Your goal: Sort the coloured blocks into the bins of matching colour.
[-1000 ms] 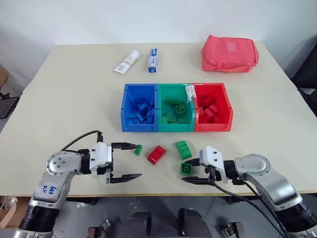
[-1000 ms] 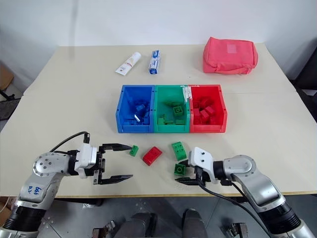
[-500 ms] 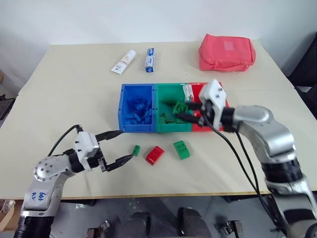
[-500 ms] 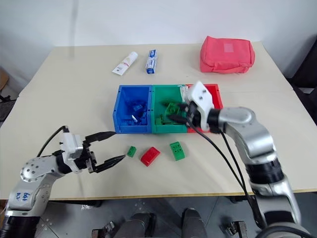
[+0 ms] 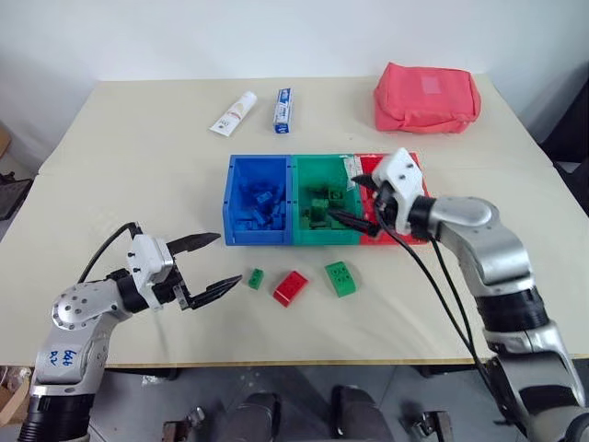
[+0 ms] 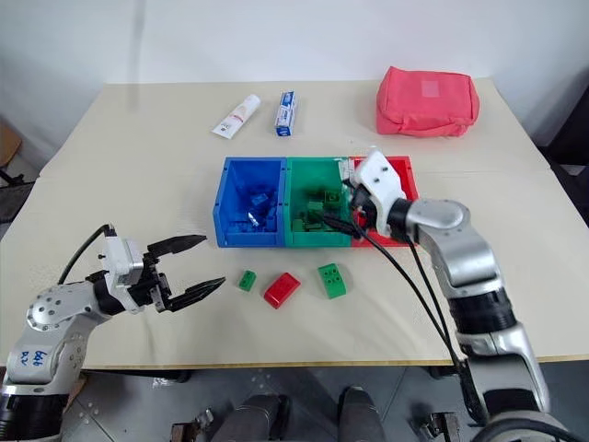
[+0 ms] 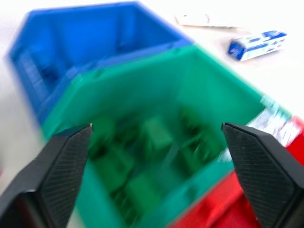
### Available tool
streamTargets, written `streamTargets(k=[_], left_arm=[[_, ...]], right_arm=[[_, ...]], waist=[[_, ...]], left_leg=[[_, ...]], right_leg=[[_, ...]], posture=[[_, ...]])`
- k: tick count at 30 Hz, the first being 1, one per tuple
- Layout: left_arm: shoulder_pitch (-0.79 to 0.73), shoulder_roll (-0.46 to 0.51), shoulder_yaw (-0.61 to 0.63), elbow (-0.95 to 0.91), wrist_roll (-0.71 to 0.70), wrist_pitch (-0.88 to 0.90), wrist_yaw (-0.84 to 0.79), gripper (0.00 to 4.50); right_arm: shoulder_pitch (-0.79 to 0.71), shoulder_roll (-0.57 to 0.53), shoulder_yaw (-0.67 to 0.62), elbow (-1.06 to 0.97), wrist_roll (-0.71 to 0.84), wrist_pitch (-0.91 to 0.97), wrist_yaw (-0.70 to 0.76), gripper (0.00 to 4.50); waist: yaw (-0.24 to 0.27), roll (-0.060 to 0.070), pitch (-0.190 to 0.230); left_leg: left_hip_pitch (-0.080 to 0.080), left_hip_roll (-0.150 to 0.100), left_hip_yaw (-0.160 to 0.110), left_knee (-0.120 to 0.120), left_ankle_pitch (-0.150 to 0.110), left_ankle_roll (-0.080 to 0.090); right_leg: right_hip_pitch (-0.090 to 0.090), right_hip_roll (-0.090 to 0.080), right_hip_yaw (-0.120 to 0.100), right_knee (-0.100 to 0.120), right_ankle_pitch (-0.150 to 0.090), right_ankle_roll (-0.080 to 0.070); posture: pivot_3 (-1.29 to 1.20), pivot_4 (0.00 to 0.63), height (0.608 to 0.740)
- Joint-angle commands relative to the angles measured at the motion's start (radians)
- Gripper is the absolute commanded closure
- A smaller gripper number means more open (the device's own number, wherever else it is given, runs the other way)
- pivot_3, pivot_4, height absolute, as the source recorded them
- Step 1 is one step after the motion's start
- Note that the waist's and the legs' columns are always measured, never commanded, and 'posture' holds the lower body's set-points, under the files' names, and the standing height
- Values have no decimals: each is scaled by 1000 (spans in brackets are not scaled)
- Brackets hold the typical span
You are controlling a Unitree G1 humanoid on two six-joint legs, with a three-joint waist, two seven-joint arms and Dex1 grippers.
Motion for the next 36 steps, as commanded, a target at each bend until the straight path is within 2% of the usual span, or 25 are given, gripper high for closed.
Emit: streamTargets(k=[1, 4, 6, 10, 15, 19, 25, 29, 32, 36], left_arm=[[-25, 18, -9, 19, -1, -23, -43, 0], [-42, 24, -36, 35, -6, -35, -102, 0], [-55, 19, -61, 53, 9, -52, -130, 0], [-82, 18, -99, 105, 41, -96, -175, 0], [-119, 15, -109, 154, 49, -123, -192, 0], [-120, 14, -112, 172, 57, -147, -195, 0], [-111, 2, -109, 135, 44, -157, -176, 0], [-91, 7, -111, 122, 44, -153, -176, 0], [-84, 7, -114, 113, 43, -152, -178, 0], [-79, 5, -114, 103, 41, -152, -179, 0]], right_arm=[[110, -70, -114, -112, 61, -38, 59, 38], [260, -115, -224, -128, 87, -136, 104, 38], [407, -155, -295, -140, 120, -208, 202, 38], [515, -184, -319, -143, 122, -254, 236, 38], [502, -153, -239, -255, 156, -117, 162, 38], [436, -91, -104, -371, 179, 143, -3, 38], [306, 48, 62, -372, 94, 397, -252, 38], [267, 116, 124, -376, 81, 530, -337, 38], [269, 106, 146, -374, 56, 551, -366, 618], [276, 76, 154, -377, 40, 535, -361, 1894]], waist=[[1, 0, 0], [3, 0, 0], [5, 0, 0], [-3, 0, 0], [-5, 0, 0], [0, 0, 0], [3, 0, 0], [1, 0, 0], [1, -1, 0], [2, -1, -1]], left_leg=[[0, 0, 0, 0, 0, 0], [0, 0, 0, 0, 0, 0], [0, 0, 0, 0, 0, 0], [1, 1, 2, 1, 0, 0], [5, 3, 4, -1, 0, -1], [5, 3, 3, -1, 0, -1], [4, 2, 2, 0, 0, -1], [4, 2, 2, -1, 0, -1], [4, 1, 2, -1, 0, -1], [4, 1, 2, -1, 0, -1]], right_leg=[[0, 0, 0, 0, 0, 0], [0, 0, 0, -1, 0, 0], [1, 0, 0, -1, 0, 0], [1, 0, 1, -1, 0, 0], [2, 1, 2, 1, 0, -1], [2, 0, 1, -1, 0, -1], [2, -1, 1, -1, 0, -1], [1, -1, 1, 0, 0, -1], [2, -1, 1, 0, 0, -1], [2, 0, 0, 0, 0, -1]], posture=[[0, 150, 740], [0, 150, 740], [0, 150, 740], [0, 150, 740], [0, 150, 740], [0, 150, 740], [0, 150, 740], [0, 150, 740], [0, 150, 740], [0, 150, 740]])
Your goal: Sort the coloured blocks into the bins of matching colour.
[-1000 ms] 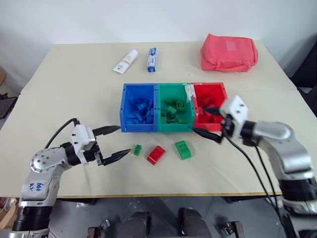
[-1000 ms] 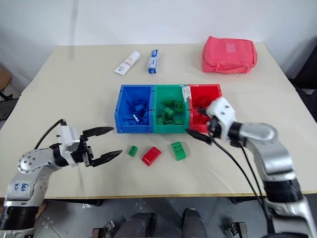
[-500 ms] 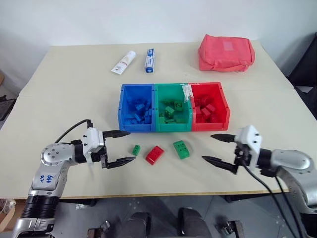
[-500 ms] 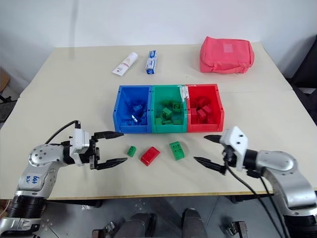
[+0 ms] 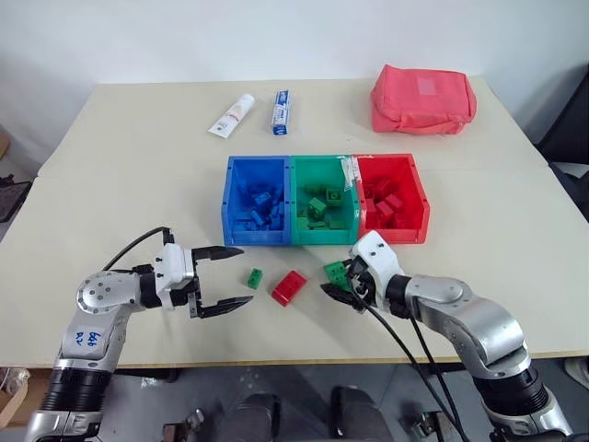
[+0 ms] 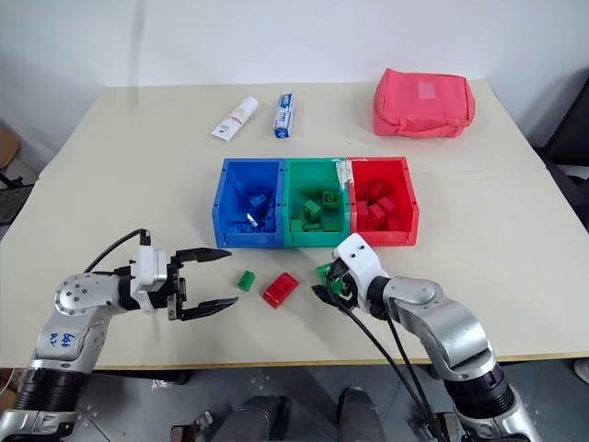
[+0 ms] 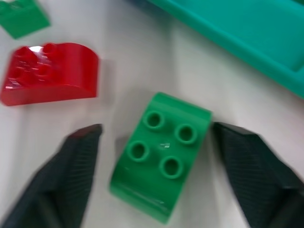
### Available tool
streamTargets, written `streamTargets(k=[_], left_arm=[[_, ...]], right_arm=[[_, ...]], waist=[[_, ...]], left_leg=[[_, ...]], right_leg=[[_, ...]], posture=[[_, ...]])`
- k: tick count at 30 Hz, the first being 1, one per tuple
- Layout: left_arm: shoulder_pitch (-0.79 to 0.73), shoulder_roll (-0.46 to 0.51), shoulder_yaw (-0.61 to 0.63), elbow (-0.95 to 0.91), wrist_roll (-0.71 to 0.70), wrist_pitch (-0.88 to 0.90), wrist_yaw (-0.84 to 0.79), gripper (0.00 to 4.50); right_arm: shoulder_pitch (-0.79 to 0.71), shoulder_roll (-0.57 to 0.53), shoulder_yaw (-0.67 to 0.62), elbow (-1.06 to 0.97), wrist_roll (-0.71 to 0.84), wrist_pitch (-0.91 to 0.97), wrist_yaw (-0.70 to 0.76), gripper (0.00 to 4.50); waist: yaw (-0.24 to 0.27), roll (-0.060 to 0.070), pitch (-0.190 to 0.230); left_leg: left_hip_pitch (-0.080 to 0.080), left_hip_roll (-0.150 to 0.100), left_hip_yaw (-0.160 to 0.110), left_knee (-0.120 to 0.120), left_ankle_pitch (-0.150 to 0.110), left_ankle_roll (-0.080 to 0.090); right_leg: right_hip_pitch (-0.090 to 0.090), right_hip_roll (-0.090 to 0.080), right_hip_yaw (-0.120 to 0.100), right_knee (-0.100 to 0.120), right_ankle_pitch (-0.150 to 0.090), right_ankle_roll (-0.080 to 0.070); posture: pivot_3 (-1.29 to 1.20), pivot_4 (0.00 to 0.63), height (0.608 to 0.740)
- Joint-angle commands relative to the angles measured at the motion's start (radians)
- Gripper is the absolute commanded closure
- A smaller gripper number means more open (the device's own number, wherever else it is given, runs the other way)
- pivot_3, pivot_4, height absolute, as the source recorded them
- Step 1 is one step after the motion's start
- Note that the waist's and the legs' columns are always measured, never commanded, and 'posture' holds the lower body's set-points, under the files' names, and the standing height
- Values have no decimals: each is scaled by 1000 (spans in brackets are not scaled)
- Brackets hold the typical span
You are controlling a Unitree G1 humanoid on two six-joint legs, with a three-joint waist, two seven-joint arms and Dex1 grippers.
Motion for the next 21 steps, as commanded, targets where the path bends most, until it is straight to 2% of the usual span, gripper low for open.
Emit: streamTargets(k=[1, 3, 4, 6, 11, 17, 21], left_arm=[[3, 4, 7, -35, -12, -6, -3, 0], [6, -5, 2, -44, -12, -8, 1, 0], [6, -8, -2, -46, -9, -10, 3, 0], [5, -24, 2, -45, -4, -10, 33, 0], [29, -78, 55, -89, -41, 58, 166, 0], [112, -78, 95, -159, -37, 90, 232, 0], [135, -75, 112, -169, -46, 103, 244, 0]], right_arm=[[27, -36, 20, -13, -15, 9, 8, 2283], [31, -88, -15, -16, -14, -60, 59, 2911], [32, -110, -28, -14, -14, -103, 86, 3043], [15, -106, -79, -15, 37, -176, 145, 3020], [-162, 10, -176, 55, 103, -188, 101, 3020], [-410, 48, -145, 275, 30, -185, 55, 3020], [-460, 59, -115, 364, -1, -226, 76, 3020]], waist=[[0, 0, 0], [1, 0, 0], [2, 0, 0], [1, 0, 0], [-15, 0, 0], [-15, 0, 0], [-6, 0, 0]], left_leg=[[0, 0, 0, 0, 0, 0], [0, 0, 0, 0, 0, 0], [0, 0, 0, 0, 0, 0], [0, -1, 0, 0, 0, 1], [0, 1, 2, 0, 0, 0], [0, 0, 1, -1, 0, 0], [-1, 1, 1, -1, 0, 0]], right_leg=[[0, 0, 0, 0, 0, 0], [0, 0, 0, 0, 0, 0], [0, 0, 0, 0, 0, 0], [0, 0, 0, -1, 0, 0], [-1, 1, 1, 1, 0, 0], [-1, 1, 1, 1, 0, 0], [-2, 1, 0, 1, 0, 0]], posture=[[0, 150, 740], [0, 150, 740], [0, 150, 740], [0, 150, 740], [0, 150, 740], [0, 150, 740], [0, 150, 740]])
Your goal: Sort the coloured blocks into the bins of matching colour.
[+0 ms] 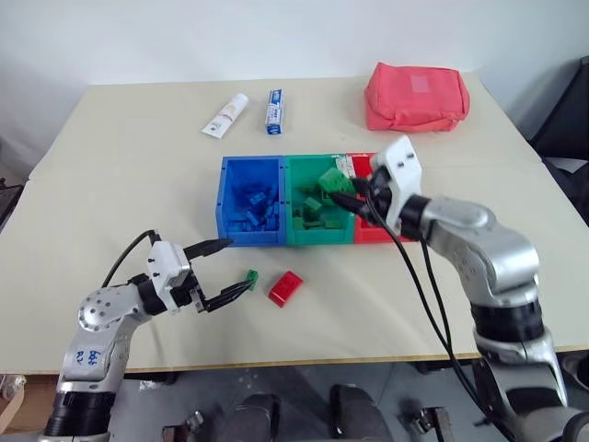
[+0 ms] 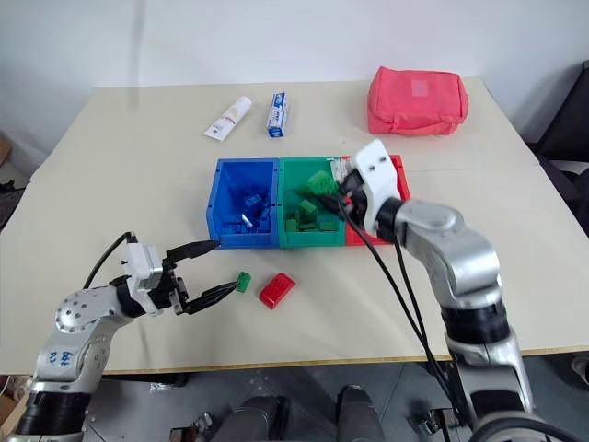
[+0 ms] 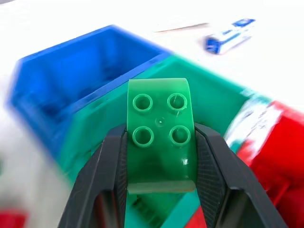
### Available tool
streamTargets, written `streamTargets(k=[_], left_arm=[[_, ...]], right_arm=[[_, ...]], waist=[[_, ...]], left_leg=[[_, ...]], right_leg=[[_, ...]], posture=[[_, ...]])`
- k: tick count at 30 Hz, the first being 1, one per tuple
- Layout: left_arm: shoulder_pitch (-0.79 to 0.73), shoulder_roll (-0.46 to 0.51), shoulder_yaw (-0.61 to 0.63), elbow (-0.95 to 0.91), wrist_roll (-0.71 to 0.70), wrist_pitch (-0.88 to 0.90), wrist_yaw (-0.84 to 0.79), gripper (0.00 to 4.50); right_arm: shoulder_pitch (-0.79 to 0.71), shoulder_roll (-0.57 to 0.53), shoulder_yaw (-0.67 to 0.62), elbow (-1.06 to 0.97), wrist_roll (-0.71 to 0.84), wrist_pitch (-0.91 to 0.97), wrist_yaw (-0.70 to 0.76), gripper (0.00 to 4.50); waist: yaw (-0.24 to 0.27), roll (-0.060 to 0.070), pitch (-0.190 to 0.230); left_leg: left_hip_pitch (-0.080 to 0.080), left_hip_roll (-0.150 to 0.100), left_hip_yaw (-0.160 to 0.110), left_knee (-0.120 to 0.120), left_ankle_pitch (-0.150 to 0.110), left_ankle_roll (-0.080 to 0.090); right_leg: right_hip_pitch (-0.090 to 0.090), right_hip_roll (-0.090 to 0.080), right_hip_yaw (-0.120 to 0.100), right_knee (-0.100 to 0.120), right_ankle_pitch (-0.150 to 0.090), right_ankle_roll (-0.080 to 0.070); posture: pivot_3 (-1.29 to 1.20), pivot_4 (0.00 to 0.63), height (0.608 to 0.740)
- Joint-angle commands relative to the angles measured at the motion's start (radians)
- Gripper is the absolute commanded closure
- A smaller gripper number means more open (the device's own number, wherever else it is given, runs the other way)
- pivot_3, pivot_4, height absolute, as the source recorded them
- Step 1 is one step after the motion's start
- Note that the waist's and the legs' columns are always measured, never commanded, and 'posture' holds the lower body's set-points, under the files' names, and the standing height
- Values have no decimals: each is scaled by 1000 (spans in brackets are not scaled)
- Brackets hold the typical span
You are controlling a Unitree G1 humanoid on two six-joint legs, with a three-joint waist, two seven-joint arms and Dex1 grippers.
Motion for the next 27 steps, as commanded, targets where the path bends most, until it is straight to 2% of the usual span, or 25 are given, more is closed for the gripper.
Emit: streamTargets(k=[1, 5, 7, 9, 12, 14, 19, 22, 27], left_arm=[[11, 10, 32, -41, -27, 8, 11, 0], [-11, 23, 49, -26, -35, 20, 8, 0], [-18, 30, 58, -14, -28, 18, 11, 0], [-23, 43, 72, 8, -18, 11, 7, 0], [-30, 75, 91, 51, -10, 0, -9, 0], [-37, 132, 95, 118, 16, -14, -54, 0], [-69, 217, 56, 208, 54, -40, -142, 0], [-45, 259, 9, 127, 30, 32, -217, 0], [-46, 267, -53, -73, -3, 199, -186, 0]], right_arm=[[-24, 5, 18, 47, -25, -46, 23, 2670], [-7, -40, -2, 74, -26, -100, 80, 1394], [48, -76, -29, 31, -8, -151, 128, 709], [136, -110, -77, -22, 21, -280, 219, 74], [278, -151, -158, -92, 102, -463, 404, 30], [408, -179, -234, -128, 187, -546, 550, 30], [616, -277, -242, -113, 156, -724, 750, 30], [652, -293, -254, -81, 161, -777, 791, 30], [685, -314, -268, -28, 147, -805, 799, 30]], waist=[[7, 0, 0], [9, 0, 0], [9, 0, 0], [10, 0, 0], [10, 0, 0], [7, 0, 0], [8, 0, 0], [9, 0, 0], [10, 0, 0]], left_leg=[[0, 0, 0, 0, 0, 0], [-2, -1, 0, 2, 0, 1], [-3, -1, -1, 2, 0, 1], [-3, -1, -2, 1, 0, 0], [-3, -1, -2, 0, 0, 0], [-3, -1, -1, 0, 0, 1], [0, 0, 2, 1, 0, 1], [0, 0, 1, 1, 0, 1], [0, 0, 0, 1, 0, 1]], right_leg=[[0, 0, 0, 0, 0, 0], [0, 0, 0, 0, 0, 0], [-1, 0, 0, 0, 0, 0], [-1, 0, -2, 0, 0, 0], [-1, 0, -2, 0, 0, 0], [-1, 1, -2, -1, 0, 1], [1, 4, 0, -1, 0, 1], [2, 2, 0, -2, 0, 1], [2, -1, 0, -2, 0, 1]], posture=[[0, 150, 740], [0, 150, 740], [0, 150, 740], [0, 150, 740], [0, 150, 740], [0, 150, 740], [0, 150, 740], [0, 150, 740], [0, 150, 740]])
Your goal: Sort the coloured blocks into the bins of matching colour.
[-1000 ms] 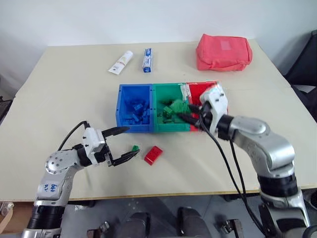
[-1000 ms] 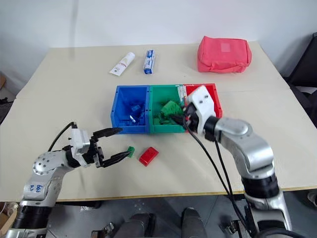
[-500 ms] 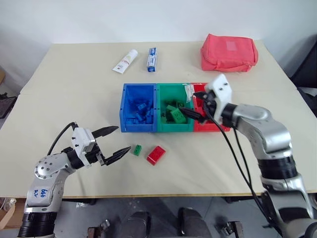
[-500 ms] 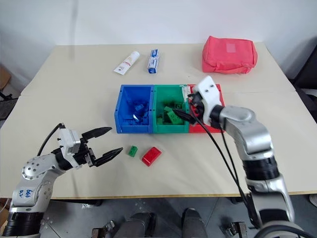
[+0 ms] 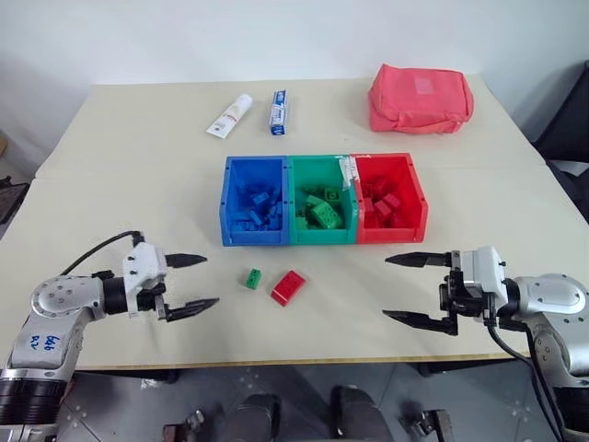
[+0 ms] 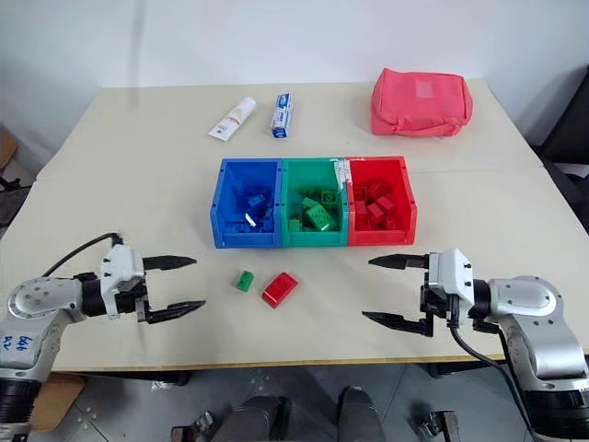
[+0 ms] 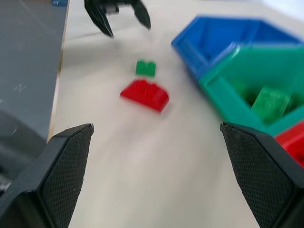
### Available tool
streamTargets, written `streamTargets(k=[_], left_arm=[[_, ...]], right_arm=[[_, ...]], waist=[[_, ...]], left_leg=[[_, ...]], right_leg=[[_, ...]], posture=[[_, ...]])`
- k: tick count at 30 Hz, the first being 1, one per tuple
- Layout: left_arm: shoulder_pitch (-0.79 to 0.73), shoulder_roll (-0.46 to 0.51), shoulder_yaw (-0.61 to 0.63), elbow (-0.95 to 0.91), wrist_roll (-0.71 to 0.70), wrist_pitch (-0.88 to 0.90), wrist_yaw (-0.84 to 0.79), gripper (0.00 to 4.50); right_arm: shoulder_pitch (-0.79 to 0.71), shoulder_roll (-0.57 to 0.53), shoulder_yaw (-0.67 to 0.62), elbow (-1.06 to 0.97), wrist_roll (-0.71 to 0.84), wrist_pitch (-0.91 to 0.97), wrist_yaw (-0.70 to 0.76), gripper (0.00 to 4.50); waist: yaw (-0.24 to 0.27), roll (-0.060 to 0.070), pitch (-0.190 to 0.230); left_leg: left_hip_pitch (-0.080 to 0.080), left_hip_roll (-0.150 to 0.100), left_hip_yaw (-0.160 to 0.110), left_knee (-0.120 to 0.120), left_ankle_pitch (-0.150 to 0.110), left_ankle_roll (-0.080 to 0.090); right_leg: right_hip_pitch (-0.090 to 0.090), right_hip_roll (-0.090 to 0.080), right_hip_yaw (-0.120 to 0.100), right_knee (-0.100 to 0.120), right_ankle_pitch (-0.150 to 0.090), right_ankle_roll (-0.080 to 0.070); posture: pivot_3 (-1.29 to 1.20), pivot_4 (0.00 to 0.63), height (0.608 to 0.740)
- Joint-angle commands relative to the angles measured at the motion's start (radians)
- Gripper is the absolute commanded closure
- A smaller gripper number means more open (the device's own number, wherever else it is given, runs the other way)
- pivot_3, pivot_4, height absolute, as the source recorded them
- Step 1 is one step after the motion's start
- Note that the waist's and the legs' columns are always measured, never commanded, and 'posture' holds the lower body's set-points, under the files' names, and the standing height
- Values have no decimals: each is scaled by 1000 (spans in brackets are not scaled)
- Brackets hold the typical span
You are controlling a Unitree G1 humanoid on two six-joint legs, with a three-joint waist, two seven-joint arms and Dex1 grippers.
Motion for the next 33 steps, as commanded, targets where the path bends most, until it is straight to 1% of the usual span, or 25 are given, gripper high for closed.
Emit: streamTargets(k=[1, 3, 5, 7, 10, 14, 17, 19, 21, 23, 24, 25, 27, 28, 32, 33], left_arm=[[-7, 6, -24, -138, -39, 101, 28, 0], [-78, -53, -92, -258, -59, 277, 160, 0], [-171, -110, -215, -375, -13, 439, 271, 0], [-243, -167, -303, -426, 11, 582, 361, 0], [-312, -195, -385, -445, 50, 667, 415, 0], [-396, -152, -493, -421, 140, 779, 459, 0], [-426, -124, -522, -406, 163, 861, 472, 0], [-425, -135, -517, -404, 139, 896, 463, 0], [-430, -132, -555, -400, 148, 912, 454, 0], [-430, -151, -566, -387, 134, 932, 448, 0], [-430, -168, -559, -377, 124, 941, 449, 404], [-435, -185, -553, -363, 128, 937, 460, 584], [-450, -205, -550, -338, 135, 930, 465, 1167], [-454, -211, -548, -330, 136, 930, 464, 1546], [-455, -199, -560, -306, 147, 901, 446, 2792], [-453, -203, -555, -303, 146, 868, 438, 3036]], right_arm=[[16, -3, -35, 20, 5, -50, 1, 30], [56, -5, -46, 15, 7, -54, -7, 30], [108, -15, -53, -21, 10, -63, 3, 30], [141, -16, -56, -60, 19, -54, -3, 30], [167, -13, -61, -99, 21, -47, -24, 30], [200, -15, -78, -141, 24, -37, -56, 30], [231, -17, -95, -168, 26, -32, -80, 30], [241, -12, -98, -181, 25, -28, -101, 30], [250, -8, -96, -190, 21, -30, -111, 30], [256, -4, -90, -198, 18, -33, -123, 30], [257, -1, -88, -202, 17, -35, -129, 0], [259, 4, -87, -206, 19, -41, -134, 0], [270, 10, -86, -213, 22, -52, -136, 0], [274, 12, -85, -215, 20, -56, -140, 0], [285, 28, -81, -222, 10, -69, -166, 0], [290, 34, -84, -225, 6, -73, -176, 0]], waist=[[1, 0, 0], [5, 0, 0], [21, 0, 0], [30, 0, 0], [21, 0, 0], [21, -1, 0], [26, -1, 0], [28, -1, 1], [28, -1, 1], [29, -1, 1], [29, -1, 1], [30, -1, 1], [31, -1, 1], [31, -1, 1], [30, -1, 1], [30, -1, 1]], left_leg=[[0, 0, 0, 0, 0, 0], [0, 0, 0, 0, 0, 0], [-1, -1, -1, 1, 0, 0], [-1, -2, -2, 3, 0, 1], [-1, -2, 0, 3, 0, 1], [0, 2, 2, 3, 0, -1], [0, 2, 2, 3, 0, -2], [0, 2, 1, 3, 0, -1], [0, 1, 1, 3, 0, -1], [0, 2, 0, 3, 0, -1], [0, 1, 0, 3, 0, -1], [0, 2, 0, 3, 0, -1], [0, 1, 0, 4, 0, -1], [0, 1, 0, 4, 0, -1], [0, 1, 0, 4, 0, -1], [0, 1, 0, 4, 0, -1]], right_leg=[[0, 0, 0, 0, 0, 0], [0, 0, 0, 0, 0, 0], [1, 1, 0, 0, 0, 0], [1, 3, 0, 1, 0, 1], [1, 4, 1, 1, 1, 2], [0, 11, 3, 1, 1, 1], [0, 11, 4, 1, 0, 1], [0, 11, 4, 1, 0, 1], [0, 11, 4, 1, 0, 1], [1, 11, 4, 0, 0, 1], [1, 11, 4, 0, 0, 1], [1, 11, 4, 1, 0, 1], [1, 11, 3, 1, 0, 1], [1, 11, 3, 1, 0, 1], [1, 11, 3, 1, 0, 1], [1, 11, 4, 1, 0, 1]], posture=[[0, 150, 740], [0, 150, 740], [0, 150, 740], [0, 150, 740], [0, 150, 740], [0, 150, 740], [0, 150, 740], [0, 150, 740], [0, 150, 740], [0, 150, 740], [0, 150, 740], [0, 150, 740], [0, 150, 740], [0, 150, 740], [0, 150, 740], [0, 150, 740]])
